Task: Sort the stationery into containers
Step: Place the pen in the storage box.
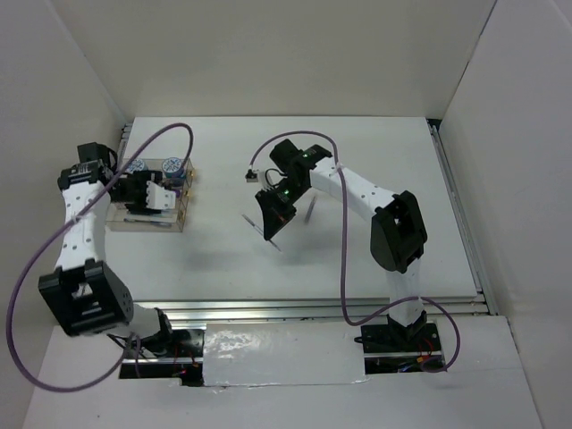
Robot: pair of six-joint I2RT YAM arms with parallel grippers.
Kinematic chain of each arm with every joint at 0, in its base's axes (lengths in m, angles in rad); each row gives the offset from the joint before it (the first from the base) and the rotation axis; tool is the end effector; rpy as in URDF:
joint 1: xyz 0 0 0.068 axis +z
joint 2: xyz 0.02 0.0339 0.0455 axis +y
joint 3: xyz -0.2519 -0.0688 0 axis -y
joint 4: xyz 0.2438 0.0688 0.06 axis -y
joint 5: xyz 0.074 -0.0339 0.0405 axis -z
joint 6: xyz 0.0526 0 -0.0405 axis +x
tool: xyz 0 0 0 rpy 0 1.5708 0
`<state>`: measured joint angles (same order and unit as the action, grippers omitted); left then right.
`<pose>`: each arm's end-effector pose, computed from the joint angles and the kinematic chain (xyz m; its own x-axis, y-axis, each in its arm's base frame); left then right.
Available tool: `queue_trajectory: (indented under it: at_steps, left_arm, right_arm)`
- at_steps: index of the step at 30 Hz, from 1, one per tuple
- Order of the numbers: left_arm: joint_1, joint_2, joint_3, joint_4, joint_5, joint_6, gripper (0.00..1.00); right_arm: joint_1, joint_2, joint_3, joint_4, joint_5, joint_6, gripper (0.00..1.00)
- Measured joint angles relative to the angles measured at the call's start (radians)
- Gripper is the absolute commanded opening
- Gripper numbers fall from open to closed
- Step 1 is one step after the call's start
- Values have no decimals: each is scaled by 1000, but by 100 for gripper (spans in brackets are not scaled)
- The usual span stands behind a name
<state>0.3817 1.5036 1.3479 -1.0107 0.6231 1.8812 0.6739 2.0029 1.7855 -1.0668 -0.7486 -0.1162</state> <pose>0.2891 0.0830 0.2790 0.1755 0.9037 -0.3907 0.8397 0.0698 0.5385 0.2967 0.2828 0.2403 -0.6740 -0.6470 -0.3565 -0.6903 0.3800 0.6157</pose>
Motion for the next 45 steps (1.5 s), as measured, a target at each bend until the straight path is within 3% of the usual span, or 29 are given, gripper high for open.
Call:
queue_trajectory:
  at_steps: [6,12,20,26,30,31,37,42,45]
  left_arm:
    - [-255,-265,-68,-49,122,-8,63]
    - [-526,-448,-279,71,120,-135,61]
    - [-746,-457,-309,172,68,-289,60]
    - [-849,-430,-309,216,14,-349,58]
    - [-887,-401,-309,222,-16,-370,42]
    - [-894,-396,-309,224,-23,-370,34]
    - [-912,-385,-309,193,-61,-364,5]
    - [-914,-387,-309,201,-76,-368,0]
    - [-912,-394,-320,245,-100,-377,0]
  right_arm:
    - [14,0,0,-31,-123,-18,0]
    - [23,0,0,-55,-215,-35,0]
    - [24,0,0,-59,-270,-35,0]
    - [29,0,0,-73,-290,-35,0]
    - [38,0,0,-84,-307,-40,0]
    - [40,0,0,-87,-311,-42,0]
    - [42,0,2,-107,-314,-57,0]
    - [34,0,21,-106,-281,-39,15]
    - [6,0,43,-87,-235,29,13]
